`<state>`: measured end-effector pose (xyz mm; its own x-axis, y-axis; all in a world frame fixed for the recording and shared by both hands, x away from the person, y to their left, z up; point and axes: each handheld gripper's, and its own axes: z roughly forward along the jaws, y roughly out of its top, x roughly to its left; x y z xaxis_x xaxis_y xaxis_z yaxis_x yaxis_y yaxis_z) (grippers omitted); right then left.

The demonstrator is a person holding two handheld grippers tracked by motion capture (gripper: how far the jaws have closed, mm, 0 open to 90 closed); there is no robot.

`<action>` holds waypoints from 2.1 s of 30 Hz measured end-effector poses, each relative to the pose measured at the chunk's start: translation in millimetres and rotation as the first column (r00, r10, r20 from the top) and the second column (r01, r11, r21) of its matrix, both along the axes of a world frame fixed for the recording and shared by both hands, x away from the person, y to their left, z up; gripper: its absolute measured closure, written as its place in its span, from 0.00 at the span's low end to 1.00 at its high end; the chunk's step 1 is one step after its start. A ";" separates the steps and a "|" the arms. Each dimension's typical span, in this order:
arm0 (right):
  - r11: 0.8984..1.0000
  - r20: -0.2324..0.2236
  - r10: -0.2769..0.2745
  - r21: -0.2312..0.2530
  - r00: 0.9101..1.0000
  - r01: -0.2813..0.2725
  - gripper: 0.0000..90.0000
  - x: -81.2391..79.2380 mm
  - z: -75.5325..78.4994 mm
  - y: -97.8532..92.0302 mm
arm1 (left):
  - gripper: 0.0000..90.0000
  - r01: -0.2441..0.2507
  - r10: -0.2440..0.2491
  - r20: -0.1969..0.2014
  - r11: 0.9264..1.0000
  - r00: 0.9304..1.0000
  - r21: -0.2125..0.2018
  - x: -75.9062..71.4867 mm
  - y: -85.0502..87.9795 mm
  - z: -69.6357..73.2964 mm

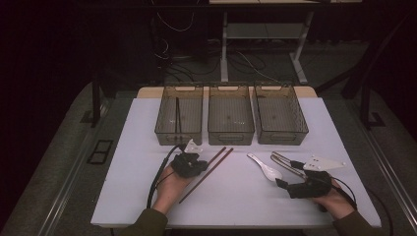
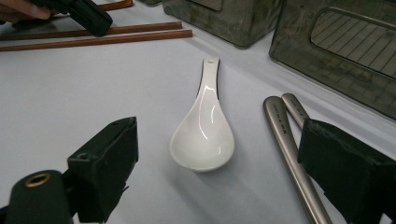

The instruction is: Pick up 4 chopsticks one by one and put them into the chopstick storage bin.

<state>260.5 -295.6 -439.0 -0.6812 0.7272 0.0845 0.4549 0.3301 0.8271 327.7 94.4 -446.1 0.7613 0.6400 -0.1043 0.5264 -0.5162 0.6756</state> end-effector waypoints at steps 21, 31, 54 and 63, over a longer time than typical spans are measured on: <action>1.000 0.008 -0.005 0.007 1.000 0.005 0.14 0.0 0.8 -1.7 | 0.93 -0.017 0.015 -0.046 0.999 0.999 -0.046 2.2 6.8 1.7; 1.000 0.008 -0.007 0.008 1.000 0.007 0.14 0.0 1.0 -1.9 | 0.93 -0.008 0.006 -0.049 0.999 0.999 -0.045 0.5 9.9 9.0; 1.000 0.012 -0.008 0.017 1.000 0.008 0.14 -1.6 3.3 -4.4 | 0.93 0.038 -0.042 -0.065 0.997 0.997 -0.063 -7.2 15.9 35.1; 1.000 0.014 -0.011 0.023 1.000 0.011 0.14 -0.2 3.1 -6.2 | 0.93 0.031 -0.037 -0.070 0.996 0.997 -0.086 -4.6 24.4 46.8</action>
<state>260.3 -301.9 -435.9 -0.6745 0.7326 0.0914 0.4467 0.3064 0.8406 323.1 118.8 -399.3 0.7710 0.6004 -0.2123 0.5583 -0.4770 0.6788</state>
